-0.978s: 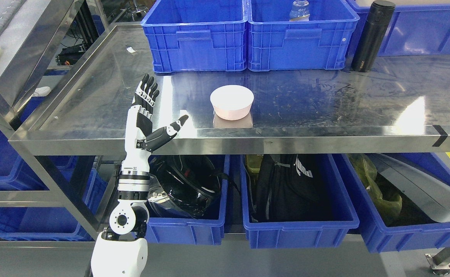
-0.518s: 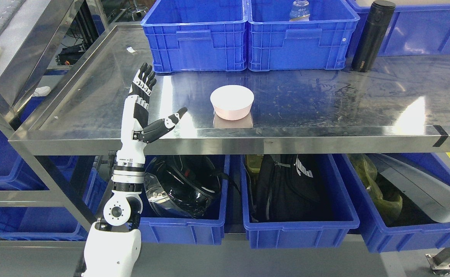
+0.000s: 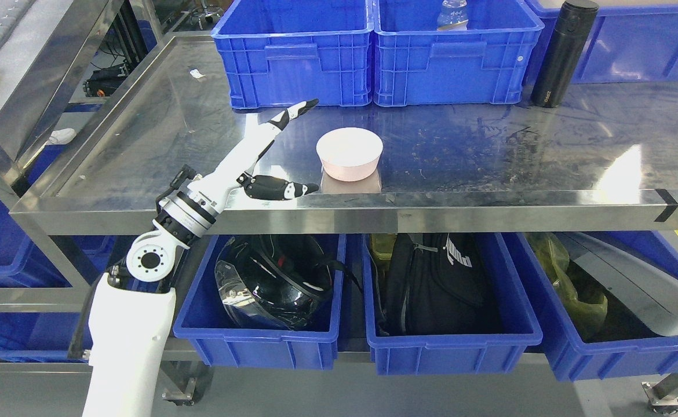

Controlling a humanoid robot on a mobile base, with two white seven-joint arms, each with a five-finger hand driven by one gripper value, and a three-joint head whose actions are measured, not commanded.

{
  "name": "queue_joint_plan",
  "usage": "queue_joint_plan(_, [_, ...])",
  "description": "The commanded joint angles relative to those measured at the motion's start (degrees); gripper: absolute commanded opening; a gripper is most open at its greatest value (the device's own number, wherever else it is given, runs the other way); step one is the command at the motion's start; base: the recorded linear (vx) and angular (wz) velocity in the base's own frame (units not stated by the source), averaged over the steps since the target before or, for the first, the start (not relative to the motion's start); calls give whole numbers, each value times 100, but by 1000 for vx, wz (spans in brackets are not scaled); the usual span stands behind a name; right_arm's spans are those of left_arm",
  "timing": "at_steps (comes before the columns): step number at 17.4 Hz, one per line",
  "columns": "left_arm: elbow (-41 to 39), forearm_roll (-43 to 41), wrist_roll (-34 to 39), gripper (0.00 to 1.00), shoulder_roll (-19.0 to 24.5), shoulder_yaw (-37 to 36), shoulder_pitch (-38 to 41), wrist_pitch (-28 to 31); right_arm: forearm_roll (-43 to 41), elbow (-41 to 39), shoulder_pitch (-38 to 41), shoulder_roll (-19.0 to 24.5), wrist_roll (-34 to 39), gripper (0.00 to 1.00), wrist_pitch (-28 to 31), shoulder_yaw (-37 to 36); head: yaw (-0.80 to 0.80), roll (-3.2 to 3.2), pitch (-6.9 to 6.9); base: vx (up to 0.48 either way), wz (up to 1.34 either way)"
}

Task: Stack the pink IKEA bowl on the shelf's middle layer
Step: 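Reach the left hand over the pink bowl and lower onto its rim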

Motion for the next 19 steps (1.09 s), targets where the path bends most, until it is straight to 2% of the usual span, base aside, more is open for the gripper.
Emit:
queue_joint_plan(1, [82,-1222,-572,100,551,-460,-904,0,0,-100,18,-100,0,100,-6,0,0,0,0,52,-13])
queue_joint_plan(4, [143,-2099,-987,100,350,-1039,-1222,44,0,-100,18,-100,0,100,-6,0,0,0,0,80,-12])
queue_joint_plan(9, [389,-3621,-1768,89,-967,-1356,-1362,185,0,-100,18,-100,0,100,-6,0,0,0,0,109,5])
queue_joint_plan(14, [802,-3842,-1962,86,-1063,-1655,-1968,422,0,-100,18,-100,0,100,-6,0,0,0,0,75,23])
queue_joint_plan(19, [1101,-3842,-2350,82,-1063,-1849,-2004,536,0,-100,18,-100,0,100,-6,0,0,0,0,39,10])
